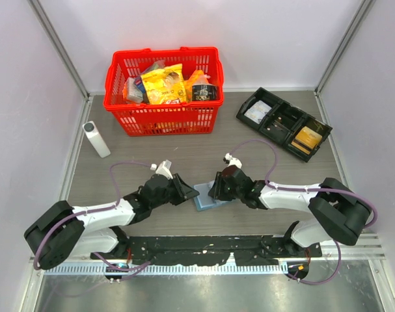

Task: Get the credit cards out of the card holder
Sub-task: Remove the credit card from the card holder.

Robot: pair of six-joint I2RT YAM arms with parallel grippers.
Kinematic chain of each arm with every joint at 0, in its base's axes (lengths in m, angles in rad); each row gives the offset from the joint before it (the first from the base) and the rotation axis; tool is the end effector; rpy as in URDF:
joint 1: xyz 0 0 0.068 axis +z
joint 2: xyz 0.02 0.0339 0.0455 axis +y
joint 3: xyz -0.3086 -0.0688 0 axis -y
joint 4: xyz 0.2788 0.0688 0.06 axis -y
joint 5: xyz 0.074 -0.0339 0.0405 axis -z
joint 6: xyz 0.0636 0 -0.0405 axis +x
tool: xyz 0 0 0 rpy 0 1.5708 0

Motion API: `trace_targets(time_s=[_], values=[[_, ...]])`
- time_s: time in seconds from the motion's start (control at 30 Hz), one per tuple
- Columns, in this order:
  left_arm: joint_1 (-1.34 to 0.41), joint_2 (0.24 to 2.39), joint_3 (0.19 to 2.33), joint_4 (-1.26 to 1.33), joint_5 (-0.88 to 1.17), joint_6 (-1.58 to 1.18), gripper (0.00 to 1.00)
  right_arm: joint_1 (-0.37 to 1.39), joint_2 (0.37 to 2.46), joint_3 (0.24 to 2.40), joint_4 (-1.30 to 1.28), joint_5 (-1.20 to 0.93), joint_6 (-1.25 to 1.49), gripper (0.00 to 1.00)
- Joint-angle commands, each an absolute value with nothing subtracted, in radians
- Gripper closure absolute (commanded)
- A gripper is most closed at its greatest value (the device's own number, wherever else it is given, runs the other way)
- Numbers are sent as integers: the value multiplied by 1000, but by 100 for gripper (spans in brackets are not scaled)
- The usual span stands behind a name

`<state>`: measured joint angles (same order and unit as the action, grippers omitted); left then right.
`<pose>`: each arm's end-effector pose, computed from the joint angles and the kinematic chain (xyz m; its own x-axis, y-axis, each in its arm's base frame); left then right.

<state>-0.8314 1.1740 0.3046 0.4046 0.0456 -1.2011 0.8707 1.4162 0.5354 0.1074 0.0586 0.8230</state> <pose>0.1659 -0.1862 0.1622 -0.8230 -0.4799 -0.3039 -0.0050 0.5412 -0.8409 0.1927 0.2229 0.1455 -0.8460 0.1318 -0.5166 -0.1708 0.8509 0.4968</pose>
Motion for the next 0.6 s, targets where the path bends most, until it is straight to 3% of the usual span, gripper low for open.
trace_targets(time_s=[0.0, 0.57], values=[[-844, 1170, 333, 312, 9, -1189, 72, 888, 1436, 545, 81, 81, 834, 65], [-887, 1288, 468, 206, -46, -1197, 62, 888, 1413, 525, 61, 138, 835, 65]])
